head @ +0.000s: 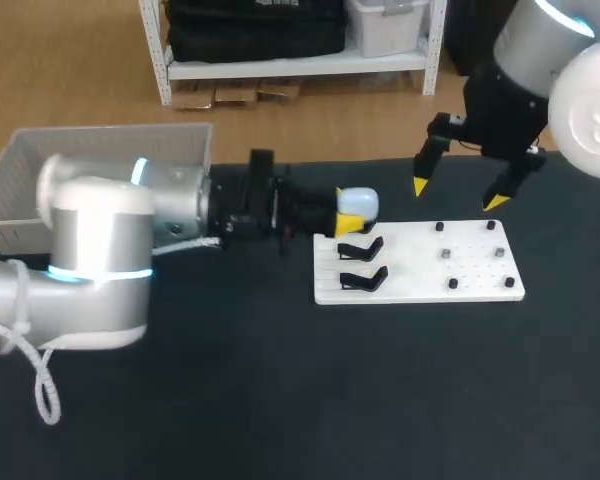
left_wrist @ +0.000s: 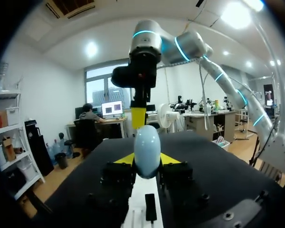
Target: Pick up each earbud case from the left stands, insert the matching earbuds, close the lid, and place the case in the box.
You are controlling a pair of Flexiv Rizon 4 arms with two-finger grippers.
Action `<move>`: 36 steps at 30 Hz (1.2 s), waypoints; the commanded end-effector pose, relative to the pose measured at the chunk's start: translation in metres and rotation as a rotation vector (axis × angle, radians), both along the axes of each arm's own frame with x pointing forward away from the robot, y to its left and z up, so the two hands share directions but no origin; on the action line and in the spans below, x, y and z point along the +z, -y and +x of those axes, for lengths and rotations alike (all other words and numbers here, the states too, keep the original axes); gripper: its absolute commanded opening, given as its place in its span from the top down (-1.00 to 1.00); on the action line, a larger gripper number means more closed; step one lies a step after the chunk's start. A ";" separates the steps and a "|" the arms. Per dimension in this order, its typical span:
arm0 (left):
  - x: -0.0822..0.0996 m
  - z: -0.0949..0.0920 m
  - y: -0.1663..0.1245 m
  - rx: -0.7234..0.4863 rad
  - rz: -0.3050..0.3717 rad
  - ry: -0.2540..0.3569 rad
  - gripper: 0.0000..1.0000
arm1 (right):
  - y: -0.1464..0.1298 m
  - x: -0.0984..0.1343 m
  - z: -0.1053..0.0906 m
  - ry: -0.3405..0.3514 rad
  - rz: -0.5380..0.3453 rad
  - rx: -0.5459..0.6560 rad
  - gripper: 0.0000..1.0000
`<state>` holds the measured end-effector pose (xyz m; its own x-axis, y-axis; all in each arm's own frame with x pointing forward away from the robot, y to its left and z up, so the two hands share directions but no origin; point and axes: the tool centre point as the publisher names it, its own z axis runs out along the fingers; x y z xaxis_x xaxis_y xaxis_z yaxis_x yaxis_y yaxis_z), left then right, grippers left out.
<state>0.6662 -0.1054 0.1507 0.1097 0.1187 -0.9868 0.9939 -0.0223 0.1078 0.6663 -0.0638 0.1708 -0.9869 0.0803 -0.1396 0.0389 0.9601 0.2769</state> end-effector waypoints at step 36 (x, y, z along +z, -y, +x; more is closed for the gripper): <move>0.030 0.142 -0.280 0.879 0.239 -0.288 1.00 | 0.000 0.000 -0.003 0.014 -0.002 -0.006 -1.00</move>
<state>0.7920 0.1831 0.1825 -0.3136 0.2089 -0.9263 0.7014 0.7085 -0.0777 0.6655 -0.0631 0.1705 -0.9854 0.0833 -0.1485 0.0397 0.9606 0.2751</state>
